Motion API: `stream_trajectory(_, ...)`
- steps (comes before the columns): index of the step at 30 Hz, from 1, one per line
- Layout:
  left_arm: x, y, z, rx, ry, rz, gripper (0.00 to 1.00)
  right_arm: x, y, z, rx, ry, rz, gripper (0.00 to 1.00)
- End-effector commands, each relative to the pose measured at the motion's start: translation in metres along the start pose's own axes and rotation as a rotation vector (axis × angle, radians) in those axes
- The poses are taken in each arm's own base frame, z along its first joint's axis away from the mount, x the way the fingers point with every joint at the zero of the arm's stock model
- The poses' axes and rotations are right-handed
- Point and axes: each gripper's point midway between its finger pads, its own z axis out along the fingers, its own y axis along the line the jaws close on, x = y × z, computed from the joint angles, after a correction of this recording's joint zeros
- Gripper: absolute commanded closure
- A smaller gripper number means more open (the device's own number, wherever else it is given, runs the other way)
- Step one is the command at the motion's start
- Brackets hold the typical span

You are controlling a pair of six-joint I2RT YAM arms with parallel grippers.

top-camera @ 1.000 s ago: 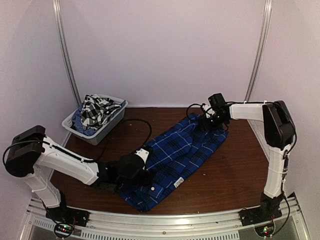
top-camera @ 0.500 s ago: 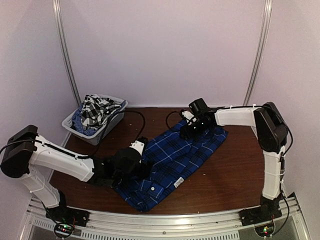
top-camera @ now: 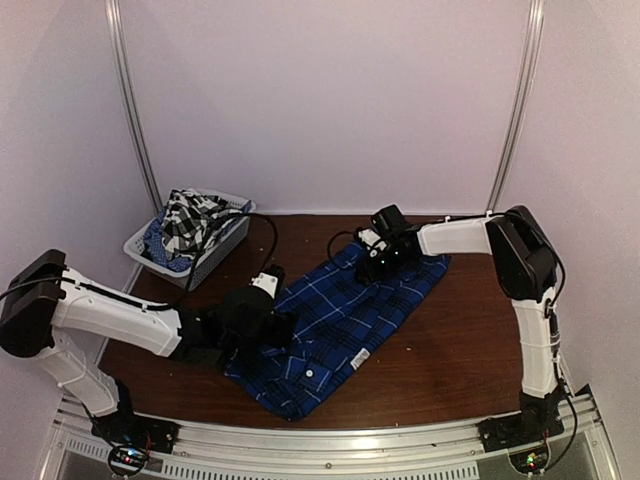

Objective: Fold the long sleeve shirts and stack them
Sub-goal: Rotate the rectangle-folded shirt at the center of the board.

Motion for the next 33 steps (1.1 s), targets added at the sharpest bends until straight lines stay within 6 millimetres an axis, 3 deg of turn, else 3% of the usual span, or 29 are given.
stream_trajectory(1,-0.008,0.019,-0.001,-0.029,-0.012,-0.049,0.31,0.028,-0.019,0.022,0.062,0.113,-0.054,0.35)
stream_trajectory(9,0.014,0.033,0.001,0.029,0.077,-0.076,0.27,-0.012,-0.036,0.038,0.1,0.071,-0.112,0.33)
stream_trajectory(14,0.032,0.024,0.006,0.093,0.142,-0.064,0.24,-0.051,-0.03,0.016,0.08,-0.035,-0.092,0.29)
stream_trajectory(17,0.042,0.015,0.012,0.137,0.178,-0.047,0.23,-0.064,-0.024,-0.004,0.065,-0.086,-0.077,0.25)
stream_trajectory(26,0.064,-0.012,0.027,0.258,0.278,-0.012,0.23,-0.07,-0.018,-0.069,0.065,-0.202,-0.013,0.15)
stream_trajectory(33,0.077,-0.032,0.021,0.332,0.306,0.015,0.23,-0.047,-0.031,-0.095,0.116,-0.189,0.073,0.12)
